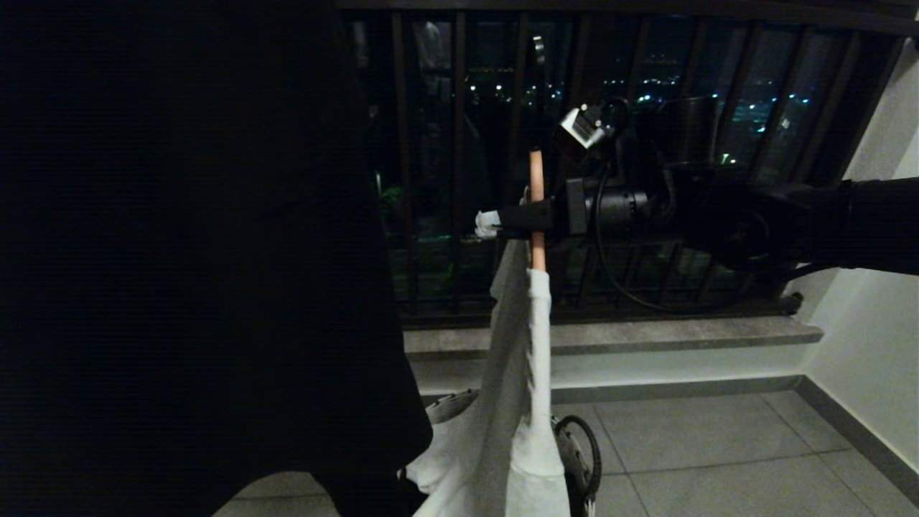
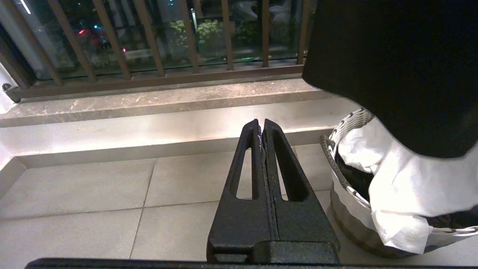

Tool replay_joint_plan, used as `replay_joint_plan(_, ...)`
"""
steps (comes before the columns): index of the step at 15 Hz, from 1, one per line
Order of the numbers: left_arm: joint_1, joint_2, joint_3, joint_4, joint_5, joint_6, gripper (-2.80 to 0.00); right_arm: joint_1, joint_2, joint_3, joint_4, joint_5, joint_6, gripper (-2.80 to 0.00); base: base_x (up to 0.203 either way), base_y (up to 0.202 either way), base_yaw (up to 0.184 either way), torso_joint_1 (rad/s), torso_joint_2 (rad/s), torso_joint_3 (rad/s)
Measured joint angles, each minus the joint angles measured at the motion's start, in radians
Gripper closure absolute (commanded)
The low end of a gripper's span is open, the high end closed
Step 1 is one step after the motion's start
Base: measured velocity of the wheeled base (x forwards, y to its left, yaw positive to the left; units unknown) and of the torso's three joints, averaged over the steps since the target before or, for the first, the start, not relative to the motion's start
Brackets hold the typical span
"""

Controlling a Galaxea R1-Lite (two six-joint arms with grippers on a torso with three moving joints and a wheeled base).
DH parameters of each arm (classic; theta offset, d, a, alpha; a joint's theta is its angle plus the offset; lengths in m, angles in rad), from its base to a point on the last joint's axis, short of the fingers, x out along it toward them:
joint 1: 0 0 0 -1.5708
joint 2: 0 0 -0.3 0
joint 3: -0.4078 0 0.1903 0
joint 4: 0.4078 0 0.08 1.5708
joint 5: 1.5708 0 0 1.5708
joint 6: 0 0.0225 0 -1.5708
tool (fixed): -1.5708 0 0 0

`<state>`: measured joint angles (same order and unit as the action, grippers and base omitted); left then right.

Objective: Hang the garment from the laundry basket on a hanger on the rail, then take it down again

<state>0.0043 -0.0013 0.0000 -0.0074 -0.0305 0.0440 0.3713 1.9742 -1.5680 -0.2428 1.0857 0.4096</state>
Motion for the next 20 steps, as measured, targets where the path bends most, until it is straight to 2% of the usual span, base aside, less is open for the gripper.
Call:
replay_joint_plan(10, 0.000, 0.000, 0.000, 0.000, 0.000, 0.000, 0.00, -0.027, 0.085, 0.179, 0.002, -0.004, -0.160, 0.00, 0.000, 0.000, 0.000, 0.000, 0.00, 0.000)
replay_joint_plan(13, 0.000, 0.000, 0.000, 0.000, 0.000, 0.000, 0.00, -0.054, 0.094, 0.213, 0.002, -0.004, -0.178, 0.00, 0.000, 0.000, 0.000, 0.000, 0.00, 0.000)
replay_joint_plan(16, 0.000, 0.000, 0.000, 0.000, 0.000, 0.000, 0.00, -0.077, 0.115, 0.244, 0.013, -0.006, -0.246, 0.00, 0.000, 0.000, 0.000, 0.000, 0.00, 0.000)
replay_joint_plan(20, 0.000, 0.000, 0.000, 0.000, 0.000, 0.000, 0.00, -0.084, 0.166, 0.249, 0.015, -0.054, -0.312, 0.00, 0.000, 0.000, 0.000, 0.000, 0.00, 0.000)
